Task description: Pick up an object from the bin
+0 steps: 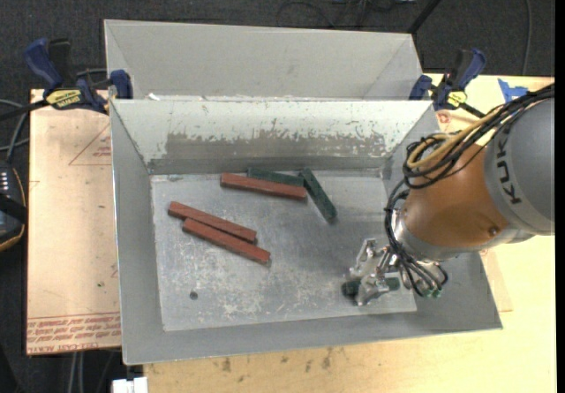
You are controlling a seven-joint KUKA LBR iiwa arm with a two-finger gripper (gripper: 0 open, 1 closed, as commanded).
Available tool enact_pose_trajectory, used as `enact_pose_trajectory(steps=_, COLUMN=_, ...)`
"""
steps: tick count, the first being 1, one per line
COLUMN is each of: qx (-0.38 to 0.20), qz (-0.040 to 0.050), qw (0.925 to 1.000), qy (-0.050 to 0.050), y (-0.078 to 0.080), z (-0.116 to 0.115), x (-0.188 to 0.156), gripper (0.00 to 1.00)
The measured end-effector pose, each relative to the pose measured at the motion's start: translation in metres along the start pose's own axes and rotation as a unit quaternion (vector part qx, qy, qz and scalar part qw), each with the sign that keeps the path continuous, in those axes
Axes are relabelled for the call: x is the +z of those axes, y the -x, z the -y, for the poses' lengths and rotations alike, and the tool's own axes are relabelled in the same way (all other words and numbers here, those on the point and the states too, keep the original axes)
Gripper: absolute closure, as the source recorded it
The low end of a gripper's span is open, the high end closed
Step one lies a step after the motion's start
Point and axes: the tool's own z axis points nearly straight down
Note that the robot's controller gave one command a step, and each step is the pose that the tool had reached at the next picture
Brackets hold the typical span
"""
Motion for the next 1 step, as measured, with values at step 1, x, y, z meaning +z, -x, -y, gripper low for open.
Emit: enact_pose_trajectory(steps=1, qx=0.006, qz=-0.0064, qw=1.0000, qy=0.000, y=0.0106, z=0.0102, x=-0.1768, gripper=1.00)
